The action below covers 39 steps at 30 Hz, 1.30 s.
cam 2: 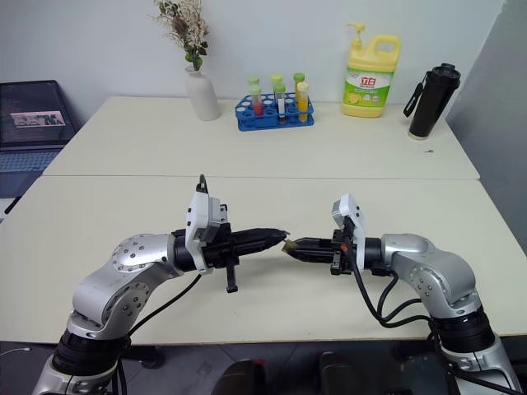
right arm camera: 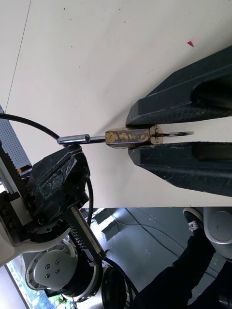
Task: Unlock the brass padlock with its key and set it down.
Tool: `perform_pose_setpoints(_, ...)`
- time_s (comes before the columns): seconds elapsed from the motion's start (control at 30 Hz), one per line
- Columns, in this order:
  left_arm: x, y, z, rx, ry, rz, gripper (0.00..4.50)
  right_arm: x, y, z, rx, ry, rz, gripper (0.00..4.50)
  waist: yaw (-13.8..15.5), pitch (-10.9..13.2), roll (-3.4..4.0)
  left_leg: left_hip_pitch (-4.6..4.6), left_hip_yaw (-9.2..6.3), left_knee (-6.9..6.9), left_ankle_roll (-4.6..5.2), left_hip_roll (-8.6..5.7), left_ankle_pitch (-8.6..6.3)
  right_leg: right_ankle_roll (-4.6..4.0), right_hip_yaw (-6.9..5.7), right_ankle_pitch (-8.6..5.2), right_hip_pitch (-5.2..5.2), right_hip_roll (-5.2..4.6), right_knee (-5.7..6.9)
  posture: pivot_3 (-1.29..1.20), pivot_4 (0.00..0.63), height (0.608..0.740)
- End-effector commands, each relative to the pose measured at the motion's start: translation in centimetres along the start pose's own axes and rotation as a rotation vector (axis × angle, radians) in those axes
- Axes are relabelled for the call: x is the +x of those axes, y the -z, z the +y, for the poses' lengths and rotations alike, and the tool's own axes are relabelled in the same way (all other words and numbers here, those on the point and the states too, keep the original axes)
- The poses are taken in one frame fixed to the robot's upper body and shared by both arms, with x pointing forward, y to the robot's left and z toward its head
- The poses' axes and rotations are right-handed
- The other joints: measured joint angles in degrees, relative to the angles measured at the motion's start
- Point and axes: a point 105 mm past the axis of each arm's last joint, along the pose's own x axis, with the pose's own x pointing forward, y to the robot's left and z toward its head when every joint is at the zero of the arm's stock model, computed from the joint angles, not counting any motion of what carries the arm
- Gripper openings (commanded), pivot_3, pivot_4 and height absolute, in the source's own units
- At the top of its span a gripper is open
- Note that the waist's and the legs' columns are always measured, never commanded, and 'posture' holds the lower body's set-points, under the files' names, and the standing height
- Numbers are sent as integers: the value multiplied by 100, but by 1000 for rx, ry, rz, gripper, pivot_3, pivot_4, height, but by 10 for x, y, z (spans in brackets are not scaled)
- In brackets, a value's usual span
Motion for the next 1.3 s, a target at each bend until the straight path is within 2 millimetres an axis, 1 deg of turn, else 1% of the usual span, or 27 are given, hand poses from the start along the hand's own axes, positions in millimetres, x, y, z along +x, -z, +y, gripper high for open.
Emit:
perform_pose_setpoints(0.03, -13, -11, 6, 120, -52, 24, 0, -4, -4, 2, -35, 5, 3, 158, -5, 0, 0, 0, 0, 0, 0, 0, 0, 0, 0, 0, 0, 0, 0, 0, 150, 740)
perform_pose_setpoints(0.07, -21, -12, 8, 166, -73, 38, 0, -5, -2, 0, -25, 15, 23, 158, -10, 1, 1, 1, 0, -1, 0, 1, 0, 0, 0, 0, 0, 0, 0, 0, 150, 740)
perform_pose_setpoints(0.13, -34, -7, 10, 302, -85, 117, 0, -8, 2, -3, -11, 23, 58, 158, -18, 1, 1, 2, 2, -3, 0, 3, 0, -1, 3, -1, -4, 0, 0, 0, 150, 740)
perform_pose_setpoints(0.17, -40, -1, 9, 369, -70, 171, 0, -9, 4, -4, 0, 23, 75, 158, -16, 1, 1, 1, 3, -4, 0, 3, 0, -3, 4, -1, -4, 0, 0, 0, 150, 740)
perform_pose_setpoints(0.23, -54, 18, 6, 503, -22, 283, 379, -9, 7, -5, 25, 14, 109, 158, -14, 1, 2, 2, 3, -6, 0, 3, 0, -6, 4, -3, -5, -1, 0, 0, 150, 740)
perform_pose_setpoints(0.27, -58, 25, 4, 549, 2, 318, 619, -9, 8, -6, 36, 10, 122, 158, -11, 2, 3, 4, 6, -8, 0, 3, 0, -9, 5, -5, -5, -5, -1, 0, 150, 740)
perform_pose_setpoints(0.33, -64, 38, 2, 637, 52, 376, 1252, -6, 10, -6, 63, 0, 150, 158, -2, 3, 5, 4, 7, -7, 0, 4, 0, -12, 4, -6, -6, -16, -1, 0, 150, 740)
perform_pose_setpoints(0.4, -64, 46, -5, 673, 91, 385, 1901, -2, 15, -7, 99, -16, 196, 158, -1, 3, 5, 2, 9, -7, 0, 3, 0, -12, 3, -6, -8, -22, -1, 0, 150, 740)
perform_pose_setpoints(0.53, -63, 53, -12, 720, 120, 369, 3213, 7, 23, -6, 168, -42, 271, 158, 5, 3, 5, -3, 12, -7, 0, 3, 0, -11, 4, -6, -11, -30, -2, 0, 150, 740)
perform_pose_setpoints(0.63, -64, 55, -13, 723, 109, 358, 4204, 14, 27, -6, 195, -59, 308, 158, 3, 3, 5, -5, 11, -8, 1, 3, 0, -11, 2, -6, -13, -31, -2, 0, 150, 740)
perform_pose_setpoints(0.77, -66, 57, -15, 708, 104, 351, 4245, 25, 35, -17, 207, -25, 358, 158, -9, 3, 6, -4, 11, -8, 1, 4, -1, -11, 1, -5, -16, -30, 1, 0, 150, 740)
perform_pose_setpoints(0.93, -67, 61, -20, 703, 115, 356, 4245, 29, 43, -27, 258, 10, 385, 158, -12, 4, 6, -7, 11, -8, 1, 5, -1, -11, 0, -6, -18, -30, 1, 0, 150, 740)
perform_pose_setpoints(1.07, -65, 63, -21, 693, 103, 347, 4245, 29, 55, -40, 258, 86, 427, 158, -11, 4, 6, -7, 11, -8, 1, 4, -1, -11, 0, -5, -17, -31, 1, 0, 150, 740)
perform_pose_setpoints(1.13, -64, 64, -22, 687, 103, 343, 4245, 27, 57, -44, 242, 102, 439, 894, -11, 4, 6, -7, 10, -7, 1, 4, 0, -11, 0, -5, -17, -31, 1, 0, 150, 740)
perform_pose_setpoints(1.17, -63, 64, -23, 685, 102, 340, 4245, 27, 57, -45, 234, 105, 441, 1151, -12, 4, 6, -6, 11, -7, 1, 4, 0, -11, 0, -5, -17, -31, 1, 0, 150, 740)
perform_pose_setpoints(1.3, -59, 64, -23, 654, 79, 316, 4245, 22, 53, -48, 183, 124, 442, 2576, -13, 3, 6, -4, 9, -7, 1, 5, 0, -10, -2, -5, -16, -30, 3, 0, 150, 740)
